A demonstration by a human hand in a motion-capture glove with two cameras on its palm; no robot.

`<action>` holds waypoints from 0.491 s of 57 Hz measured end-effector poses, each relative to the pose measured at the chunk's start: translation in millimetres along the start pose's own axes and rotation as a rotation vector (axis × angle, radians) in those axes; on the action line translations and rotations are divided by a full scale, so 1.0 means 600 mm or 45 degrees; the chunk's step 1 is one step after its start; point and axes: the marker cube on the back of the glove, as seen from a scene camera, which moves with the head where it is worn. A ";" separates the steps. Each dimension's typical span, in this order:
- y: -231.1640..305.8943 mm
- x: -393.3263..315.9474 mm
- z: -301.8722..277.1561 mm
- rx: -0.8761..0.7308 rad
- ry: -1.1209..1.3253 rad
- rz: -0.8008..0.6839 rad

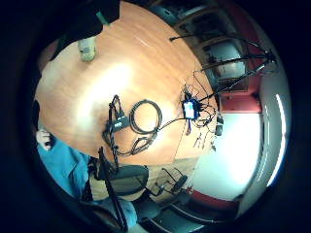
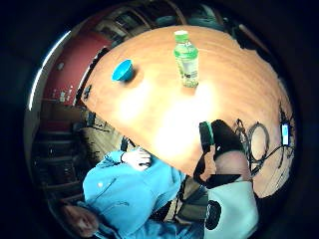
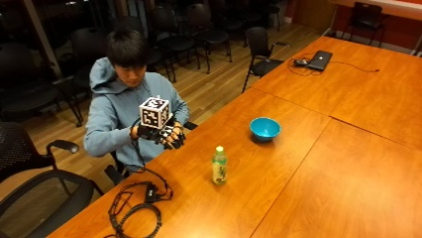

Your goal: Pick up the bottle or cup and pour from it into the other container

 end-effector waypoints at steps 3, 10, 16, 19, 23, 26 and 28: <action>-0.010 0.000 -0.001 -0.019 -0.011 0.003; -0.043 0.009 -0.013 -0.015 -0.048 -0.009; -0.078 -0.012 -0.016 0.055 -0.089 -0.039; -0.099 -0.025 -0.026 0.077 -0.109 -0.072; -0.113 -0.063 -0.021 0.107 -0.070 -0.112; -0.123 -0.086 -0.020 0.116 -0.045 -0.127; -0.129 -0.099 -0.021 0.113 -0.038 -0.141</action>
